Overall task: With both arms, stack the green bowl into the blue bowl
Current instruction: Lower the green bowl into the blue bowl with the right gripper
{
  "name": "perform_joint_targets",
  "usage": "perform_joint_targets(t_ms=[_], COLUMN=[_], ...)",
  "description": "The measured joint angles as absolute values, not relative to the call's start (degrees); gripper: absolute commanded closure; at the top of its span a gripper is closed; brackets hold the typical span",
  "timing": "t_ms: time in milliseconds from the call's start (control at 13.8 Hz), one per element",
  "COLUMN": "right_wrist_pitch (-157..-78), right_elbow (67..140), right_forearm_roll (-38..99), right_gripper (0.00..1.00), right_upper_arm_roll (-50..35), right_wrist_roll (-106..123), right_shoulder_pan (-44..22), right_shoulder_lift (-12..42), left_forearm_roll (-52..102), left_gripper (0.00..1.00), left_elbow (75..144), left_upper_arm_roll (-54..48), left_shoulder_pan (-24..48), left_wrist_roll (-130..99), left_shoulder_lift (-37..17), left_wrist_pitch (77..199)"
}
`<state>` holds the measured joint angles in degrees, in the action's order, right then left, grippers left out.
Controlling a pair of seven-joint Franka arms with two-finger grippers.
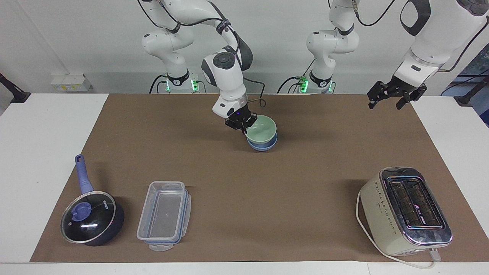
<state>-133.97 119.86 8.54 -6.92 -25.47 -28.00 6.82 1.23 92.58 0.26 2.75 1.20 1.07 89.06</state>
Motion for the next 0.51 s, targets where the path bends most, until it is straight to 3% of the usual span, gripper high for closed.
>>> perform_joint_targets(t_ms=[508], right_wrist_pitch=[-138.5], right_elbow=[120.8], right_forearm_roll=[8.5], right_gripper=[1.00], right_upper_arm_roll=[-6.9], right_wrist_roll=[-25.5], right_shoulder_pan=[-30.1], right_shoulder_lift=[9.2], left_forearm_roll=[1.2], left_gripper=[0.00], left_elbow=[92.6], left_upper_arm_roll=[0.3], left_shoulder_pan=[2.8], left_wrist_roll=[1.2], left_shoulder_lift=[1.1], left_wrist_pitch=[89.1])
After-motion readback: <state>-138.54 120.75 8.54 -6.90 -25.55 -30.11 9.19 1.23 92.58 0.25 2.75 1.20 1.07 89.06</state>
